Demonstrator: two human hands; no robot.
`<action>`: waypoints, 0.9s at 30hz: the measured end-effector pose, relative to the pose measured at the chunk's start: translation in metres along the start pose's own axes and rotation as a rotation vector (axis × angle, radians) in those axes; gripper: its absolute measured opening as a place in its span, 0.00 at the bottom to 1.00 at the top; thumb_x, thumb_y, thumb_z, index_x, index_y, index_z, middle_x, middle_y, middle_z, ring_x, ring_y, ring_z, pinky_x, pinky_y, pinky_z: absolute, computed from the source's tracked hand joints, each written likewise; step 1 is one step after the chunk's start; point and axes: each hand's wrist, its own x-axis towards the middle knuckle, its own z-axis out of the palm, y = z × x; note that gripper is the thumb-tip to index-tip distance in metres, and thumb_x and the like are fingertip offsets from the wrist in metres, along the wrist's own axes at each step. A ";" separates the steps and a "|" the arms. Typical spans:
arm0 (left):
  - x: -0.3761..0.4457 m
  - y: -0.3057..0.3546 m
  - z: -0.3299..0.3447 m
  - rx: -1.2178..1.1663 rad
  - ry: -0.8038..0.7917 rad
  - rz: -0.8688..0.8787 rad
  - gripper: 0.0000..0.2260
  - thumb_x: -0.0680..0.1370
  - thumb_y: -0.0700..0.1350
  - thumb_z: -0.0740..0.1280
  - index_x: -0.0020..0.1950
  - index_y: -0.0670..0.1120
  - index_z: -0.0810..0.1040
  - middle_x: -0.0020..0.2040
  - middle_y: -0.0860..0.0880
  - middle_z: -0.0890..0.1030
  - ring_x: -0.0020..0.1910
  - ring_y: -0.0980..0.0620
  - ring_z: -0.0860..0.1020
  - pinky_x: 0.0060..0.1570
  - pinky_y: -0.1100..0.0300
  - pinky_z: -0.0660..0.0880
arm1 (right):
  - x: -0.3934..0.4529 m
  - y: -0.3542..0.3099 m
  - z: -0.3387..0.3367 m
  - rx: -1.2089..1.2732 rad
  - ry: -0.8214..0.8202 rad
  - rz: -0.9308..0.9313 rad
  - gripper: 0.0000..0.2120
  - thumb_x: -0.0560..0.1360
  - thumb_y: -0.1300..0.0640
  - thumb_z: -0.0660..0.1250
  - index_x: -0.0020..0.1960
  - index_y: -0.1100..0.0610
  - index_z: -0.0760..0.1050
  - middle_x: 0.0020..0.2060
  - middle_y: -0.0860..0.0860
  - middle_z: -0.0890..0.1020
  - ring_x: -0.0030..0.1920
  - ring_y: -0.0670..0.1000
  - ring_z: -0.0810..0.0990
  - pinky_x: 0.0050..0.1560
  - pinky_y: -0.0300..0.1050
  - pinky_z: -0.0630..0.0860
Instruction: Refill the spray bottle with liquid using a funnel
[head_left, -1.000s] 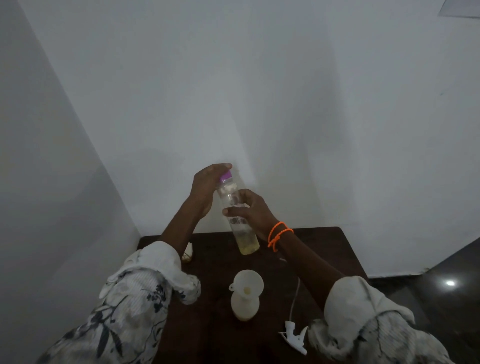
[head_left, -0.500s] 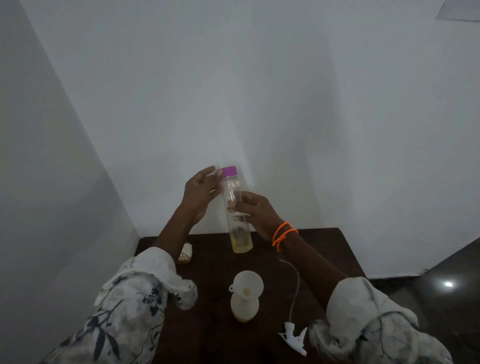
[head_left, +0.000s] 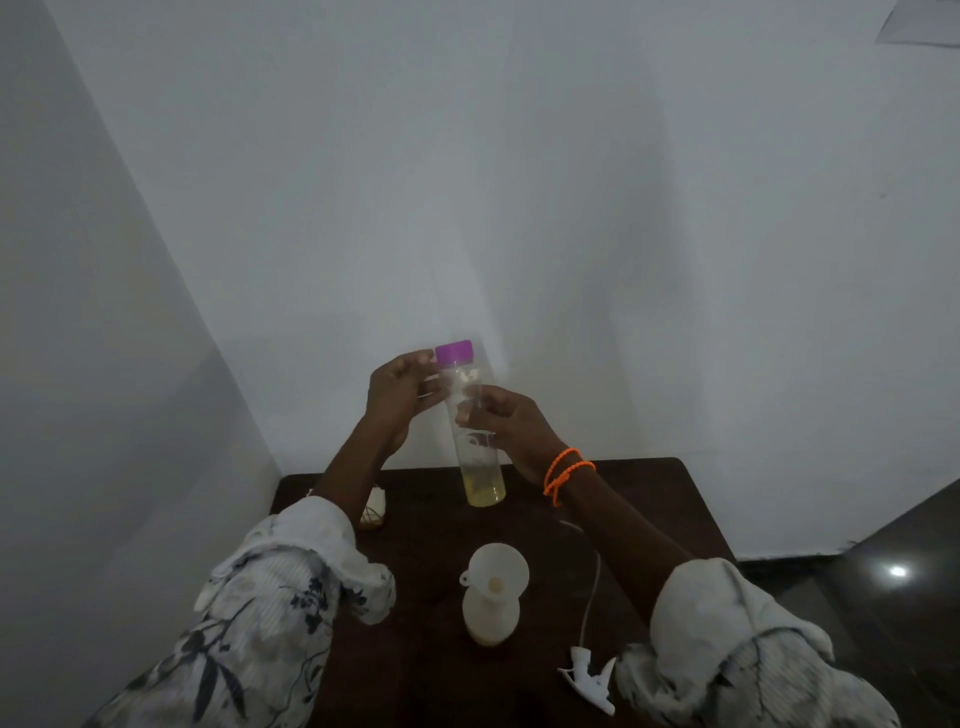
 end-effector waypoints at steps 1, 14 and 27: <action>0.000 0.000 0.000 -0.021 0.003 -0.010 0.15 0.84 0.48 0.63 0.64 0.41 0.80 0.58 0.40 0.84 0.52 0.44 0.86 0.54 0.49 0.83 | 0.001 0.002 0.000 -0.009 0.002 0.001 0.22 0.72 0.60 0.76 0.64 0.55 0.78 0.57 0.58 0.83 0.57 0.56 0.83 0.57 0.56 0.81; -0.007 -0.004 0.006 0.110 -0.072 0.117 0.16 0.81 0.56 0.66 0.61 0.46 0.82 0.55 0.44 0.86 0.54 0.46 0.85 0.55 0.50 0.82 | 0.007 0.012 0.001 -0.113 0.064 -0.010 0.26 0.70 0.58 0.78 0.67 0.56 0.77 0.56 0.58 0.82 0.56 0.57 0.83 0.56 0.56 0.82; 0.005 -0.031 -0.015 0.383 -0.194 0.184 0.15 0.80 0.47 0.70 0.66 0.49 0.81 0.59 0.51 0.84 0.59 0.55 0.82 0.60 0.57 0.80 | 0.030 0.050 -0.006 -0.367 0.049 -0.039 0.27 0.65 0.57 0.82 0.61 0.53 0.79 0.53 0.51 0.85 0.55 0.48 0.83 0.58 0.48 0.81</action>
